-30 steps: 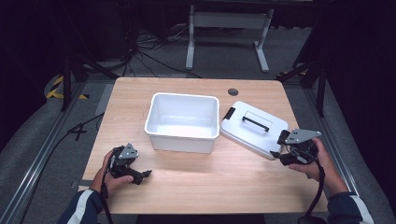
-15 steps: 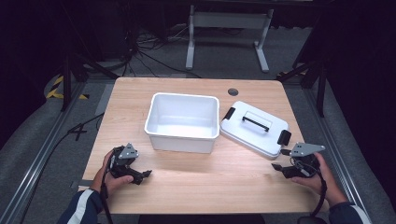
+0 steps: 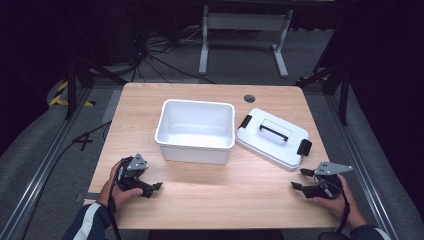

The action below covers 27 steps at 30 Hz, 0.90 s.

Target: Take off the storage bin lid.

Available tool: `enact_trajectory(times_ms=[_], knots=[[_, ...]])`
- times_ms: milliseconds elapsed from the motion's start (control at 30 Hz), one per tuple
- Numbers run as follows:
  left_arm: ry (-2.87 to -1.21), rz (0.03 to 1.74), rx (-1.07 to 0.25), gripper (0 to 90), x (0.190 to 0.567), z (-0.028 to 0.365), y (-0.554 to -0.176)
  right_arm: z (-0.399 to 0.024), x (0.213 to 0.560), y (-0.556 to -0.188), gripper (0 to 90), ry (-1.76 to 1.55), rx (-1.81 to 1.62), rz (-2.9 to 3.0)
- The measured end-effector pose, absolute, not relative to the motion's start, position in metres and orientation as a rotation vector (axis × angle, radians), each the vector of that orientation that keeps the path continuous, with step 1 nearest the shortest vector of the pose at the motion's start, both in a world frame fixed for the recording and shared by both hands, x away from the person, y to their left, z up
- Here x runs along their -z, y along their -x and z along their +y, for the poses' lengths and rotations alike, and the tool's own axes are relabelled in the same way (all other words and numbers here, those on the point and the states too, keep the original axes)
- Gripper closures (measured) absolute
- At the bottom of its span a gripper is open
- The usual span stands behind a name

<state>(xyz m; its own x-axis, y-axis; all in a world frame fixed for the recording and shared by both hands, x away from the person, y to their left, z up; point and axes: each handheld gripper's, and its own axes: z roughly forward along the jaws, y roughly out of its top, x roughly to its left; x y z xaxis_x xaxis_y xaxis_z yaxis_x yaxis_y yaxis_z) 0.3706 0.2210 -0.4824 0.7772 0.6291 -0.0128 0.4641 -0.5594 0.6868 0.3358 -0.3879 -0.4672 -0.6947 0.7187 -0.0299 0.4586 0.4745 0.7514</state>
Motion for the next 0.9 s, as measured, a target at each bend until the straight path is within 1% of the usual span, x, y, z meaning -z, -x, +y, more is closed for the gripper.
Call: enact_trajectory(times_ms=[467,800,900], knots=[[-2.263,0.820,-0.309,0.2,0.4824,0.2207,-0.3698,-0.3877,0.4674,-0.3346,28.6,-1.020,-1.046,2.367],[-2.255,0.839,-0.326,0.2,0.4825,0.2201,-0.3686,-0.3877,0.4674,-0.3346,28.2,-1.022,-1.045,2.366],[-2.253,0.846,-0.317,0.2,0.4825,0.2197,-0.3685,-0.3880,0.4674,-0.3349,26.2,-1.032,-1.039,2.361]])
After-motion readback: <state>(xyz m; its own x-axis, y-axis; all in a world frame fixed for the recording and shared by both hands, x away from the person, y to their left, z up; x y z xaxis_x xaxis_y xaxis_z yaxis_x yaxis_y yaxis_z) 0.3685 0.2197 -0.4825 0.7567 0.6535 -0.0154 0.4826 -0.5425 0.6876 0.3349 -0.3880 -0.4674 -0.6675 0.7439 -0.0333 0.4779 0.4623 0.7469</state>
